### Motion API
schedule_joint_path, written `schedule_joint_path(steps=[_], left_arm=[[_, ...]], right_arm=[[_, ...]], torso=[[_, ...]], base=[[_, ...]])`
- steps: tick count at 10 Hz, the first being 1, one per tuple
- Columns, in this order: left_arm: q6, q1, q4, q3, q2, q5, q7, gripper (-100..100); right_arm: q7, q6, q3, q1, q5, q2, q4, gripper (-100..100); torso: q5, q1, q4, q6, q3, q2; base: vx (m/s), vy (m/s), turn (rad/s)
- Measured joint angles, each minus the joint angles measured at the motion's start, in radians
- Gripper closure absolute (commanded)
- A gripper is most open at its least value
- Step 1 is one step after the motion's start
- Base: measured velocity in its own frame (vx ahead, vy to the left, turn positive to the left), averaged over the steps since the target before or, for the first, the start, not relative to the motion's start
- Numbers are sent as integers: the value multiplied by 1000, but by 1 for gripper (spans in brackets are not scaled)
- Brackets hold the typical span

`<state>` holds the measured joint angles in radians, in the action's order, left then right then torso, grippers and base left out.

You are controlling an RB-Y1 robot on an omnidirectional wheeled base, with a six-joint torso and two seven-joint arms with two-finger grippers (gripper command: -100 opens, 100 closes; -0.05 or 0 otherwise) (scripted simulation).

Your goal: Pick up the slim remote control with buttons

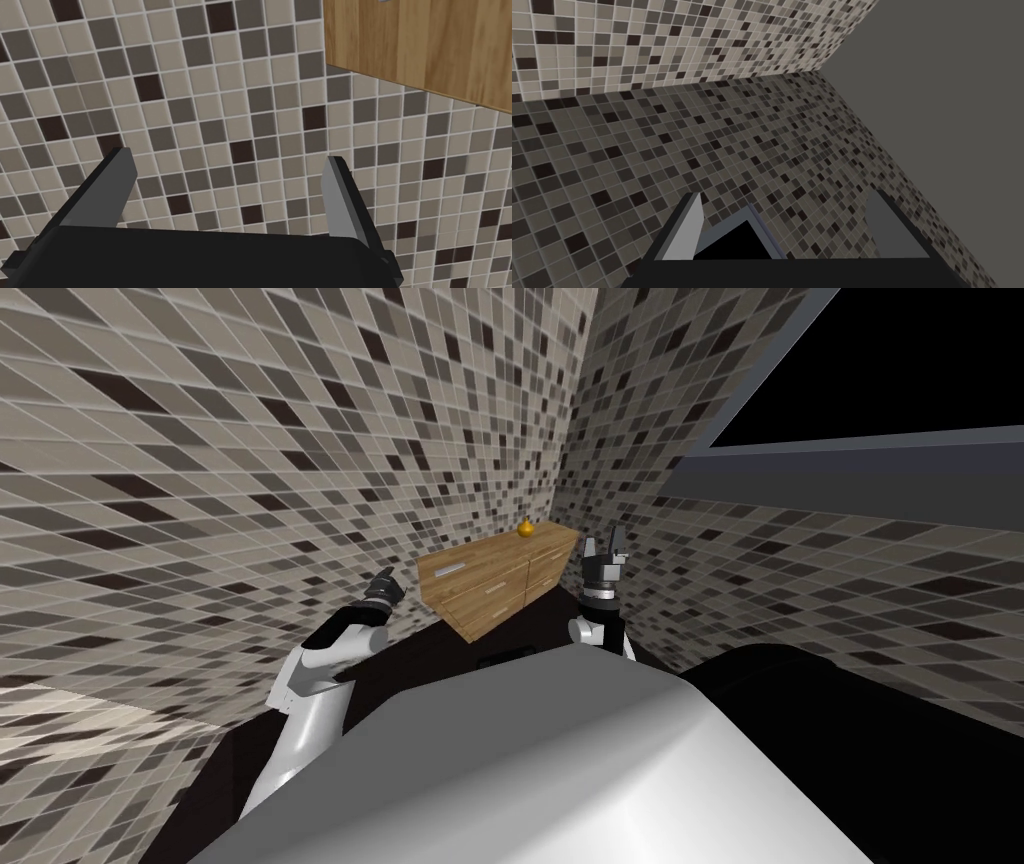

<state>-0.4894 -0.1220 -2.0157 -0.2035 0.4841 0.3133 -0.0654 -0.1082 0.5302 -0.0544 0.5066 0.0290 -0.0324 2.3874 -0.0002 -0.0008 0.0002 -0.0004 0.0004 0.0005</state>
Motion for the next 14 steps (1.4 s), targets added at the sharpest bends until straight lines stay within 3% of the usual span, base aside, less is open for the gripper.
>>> schedule_joint_path(steps=[4, 8, 10, 14], left_arm=[[-94, 21, 38, -24, 25, 17, -17, -100], [-200, 51, 103, -68, 82, 63, -42, -100], [-252, 57, 113, -76, 83, 61, -51, -100], [-368, 87, 172, -117, 127, 89, -79, -100]], right_arm=[[0, 0, 0, 0, 0, 0, 0, 0], [0, 0, 0, 0, 0, 0, 0, 0], [0, 0, 0, 0, 0, 0, 0, 0], [0, 0, 0, 0, 0, 0, 0, 0]], torso=[[0, 1, 0, 0, 0, 0], [0, 0, 0, 1, -1, -1], [0, 1, 0, -1, -1, -1], [0, 0, 0, 0, -1, -2]], base=[[2, -24, -121], [10, -22, -110], [13, -16, -91], [23, -15, -119]])
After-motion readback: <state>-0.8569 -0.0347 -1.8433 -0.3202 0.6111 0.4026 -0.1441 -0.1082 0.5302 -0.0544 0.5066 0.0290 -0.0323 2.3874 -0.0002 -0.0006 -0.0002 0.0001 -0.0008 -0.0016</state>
